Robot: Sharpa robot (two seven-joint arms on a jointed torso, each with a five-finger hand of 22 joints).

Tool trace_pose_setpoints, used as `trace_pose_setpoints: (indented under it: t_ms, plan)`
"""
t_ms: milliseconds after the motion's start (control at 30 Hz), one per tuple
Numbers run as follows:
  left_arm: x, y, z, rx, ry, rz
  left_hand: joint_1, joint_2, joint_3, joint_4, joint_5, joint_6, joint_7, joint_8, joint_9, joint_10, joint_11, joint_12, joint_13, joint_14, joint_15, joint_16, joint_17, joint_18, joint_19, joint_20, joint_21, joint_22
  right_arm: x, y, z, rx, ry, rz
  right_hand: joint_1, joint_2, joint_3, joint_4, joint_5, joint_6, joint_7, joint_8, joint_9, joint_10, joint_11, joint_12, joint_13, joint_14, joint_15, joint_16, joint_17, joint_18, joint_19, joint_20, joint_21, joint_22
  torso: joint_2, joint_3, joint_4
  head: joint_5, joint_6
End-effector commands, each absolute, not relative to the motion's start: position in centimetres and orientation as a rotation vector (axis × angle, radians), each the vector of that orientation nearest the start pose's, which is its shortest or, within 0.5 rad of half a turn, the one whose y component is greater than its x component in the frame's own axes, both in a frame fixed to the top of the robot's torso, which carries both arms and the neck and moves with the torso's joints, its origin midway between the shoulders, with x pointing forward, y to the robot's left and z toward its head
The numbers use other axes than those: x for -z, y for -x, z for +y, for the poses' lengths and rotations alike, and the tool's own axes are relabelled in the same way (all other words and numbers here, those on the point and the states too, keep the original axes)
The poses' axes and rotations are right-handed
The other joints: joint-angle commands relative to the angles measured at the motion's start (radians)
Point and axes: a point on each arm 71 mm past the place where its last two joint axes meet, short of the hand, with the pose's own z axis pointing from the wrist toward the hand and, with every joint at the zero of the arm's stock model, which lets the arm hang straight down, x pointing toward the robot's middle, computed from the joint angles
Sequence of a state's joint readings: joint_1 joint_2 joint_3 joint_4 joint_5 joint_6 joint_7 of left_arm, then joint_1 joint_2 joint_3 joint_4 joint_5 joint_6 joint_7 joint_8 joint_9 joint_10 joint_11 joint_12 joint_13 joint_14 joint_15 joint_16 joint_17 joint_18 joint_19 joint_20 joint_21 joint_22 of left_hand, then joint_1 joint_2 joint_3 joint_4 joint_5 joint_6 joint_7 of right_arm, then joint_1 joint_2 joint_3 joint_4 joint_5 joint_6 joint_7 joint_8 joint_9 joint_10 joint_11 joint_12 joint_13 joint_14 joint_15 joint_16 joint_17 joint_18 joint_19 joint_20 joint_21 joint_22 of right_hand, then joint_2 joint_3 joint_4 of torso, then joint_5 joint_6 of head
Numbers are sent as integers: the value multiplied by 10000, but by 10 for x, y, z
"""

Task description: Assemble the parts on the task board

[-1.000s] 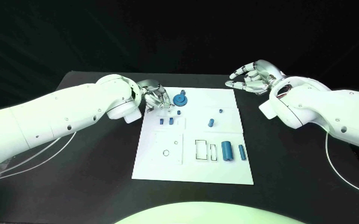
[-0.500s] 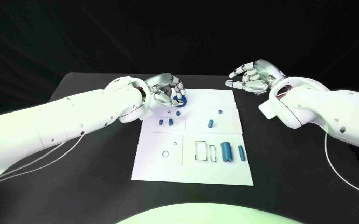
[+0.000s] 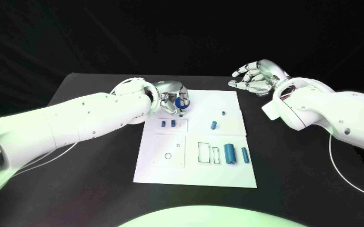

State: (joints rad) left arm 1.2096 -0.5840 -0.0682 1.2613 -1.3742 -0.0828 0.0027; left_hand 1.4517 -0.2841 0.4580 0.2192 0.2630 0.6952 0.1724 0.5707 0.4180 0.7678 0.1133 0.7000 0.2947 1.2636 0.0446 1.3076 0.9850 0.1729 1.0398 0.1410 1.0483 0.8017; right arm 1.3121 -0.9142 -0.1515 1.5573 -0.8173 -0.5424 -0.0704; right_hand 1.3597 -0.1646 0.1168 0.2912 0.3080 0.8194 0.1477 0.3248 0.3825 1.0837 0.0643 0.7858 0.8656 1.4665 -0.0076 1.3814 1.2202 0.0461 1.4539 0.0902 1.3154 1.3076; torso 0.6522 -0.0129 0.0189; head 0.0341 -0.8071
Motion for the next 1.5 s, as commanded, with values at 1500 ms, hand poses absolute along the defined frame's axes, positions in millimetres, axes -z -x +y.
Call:
trace_pose_setpoints:
  t_ms: [1500]
  plan:
    - [244,-521,125,6328,-3412,19978,349,338,717,-267,-7,928,-95,-576,-703,745,-67,-532,-756,641,-72,810,564,-333,1038,-66,1326,1570,163,-491,-240,-8510,-4999,15525,-39,-241,679,-33,111,-162,148,436,-161,-388,158,-2250,-3221,-1835,108,-5259,-5441,1337,-2492,169,-8083,-3442,-14,8,1,-65,89]
